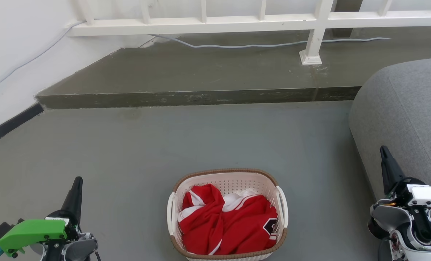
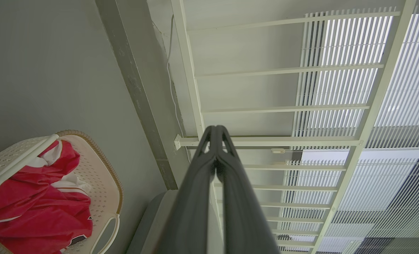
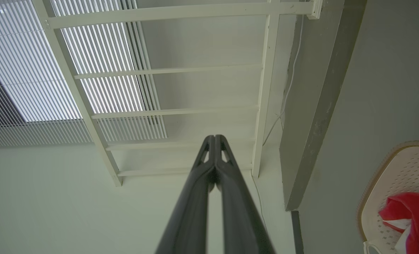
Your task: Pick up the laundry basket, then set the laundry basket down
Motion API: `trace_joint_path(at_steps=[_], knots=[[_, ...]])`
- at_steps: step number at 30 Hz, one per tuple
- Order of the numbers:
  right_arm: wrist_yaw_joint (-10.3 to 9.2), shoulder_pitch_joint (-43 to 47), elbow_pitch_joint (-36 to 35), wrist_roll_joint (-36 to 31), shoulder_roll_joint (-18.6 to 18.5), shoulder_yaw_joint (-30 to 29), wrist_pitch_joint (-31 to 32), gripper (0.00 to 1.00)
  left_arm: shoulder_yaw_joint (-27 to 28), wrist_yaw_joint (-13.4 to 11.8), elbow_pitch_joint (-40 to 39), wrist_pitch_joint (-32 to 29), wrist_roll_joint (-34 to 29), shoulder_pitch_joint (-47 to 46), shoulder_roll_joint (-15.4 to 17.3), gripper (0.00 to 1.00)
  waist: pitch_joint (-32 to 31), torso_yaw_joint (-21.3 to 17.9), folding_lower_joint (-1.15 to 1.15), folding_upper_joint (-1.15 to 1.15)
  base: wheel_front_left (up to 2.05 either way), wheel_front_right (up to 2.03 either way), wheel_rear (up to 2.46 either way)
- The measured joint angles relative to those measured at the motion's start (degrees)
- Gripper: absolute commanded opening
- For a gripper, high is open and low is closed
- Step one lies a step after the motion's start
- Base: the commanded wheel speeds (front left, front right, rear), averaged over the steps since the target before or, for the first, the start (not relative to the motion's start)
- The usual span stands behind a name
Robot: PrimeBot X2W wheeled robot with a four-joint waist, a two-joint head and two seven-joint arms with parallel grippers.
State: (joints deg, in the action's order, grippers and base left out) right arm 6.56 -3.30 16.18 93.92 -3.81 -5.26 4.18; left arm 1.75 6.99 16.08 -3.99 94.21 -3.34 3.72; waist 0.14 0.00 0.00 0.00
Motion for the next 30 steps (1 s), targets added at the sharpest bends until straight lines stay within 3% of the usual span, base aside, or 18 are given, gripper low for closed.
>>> trace_joint_path(at_steps=[30], knots=[[0.07, -0.01, -0.02, 0.00, 0.04, -0.12, 0.19, 0.00, 0.09, 0.00, -0.03, -0.05, 0.00, -0.01, -0.01, 0.00, 0.01, 0.00, 0.00, 0.00, 0.00, 0.00, 0.00]])
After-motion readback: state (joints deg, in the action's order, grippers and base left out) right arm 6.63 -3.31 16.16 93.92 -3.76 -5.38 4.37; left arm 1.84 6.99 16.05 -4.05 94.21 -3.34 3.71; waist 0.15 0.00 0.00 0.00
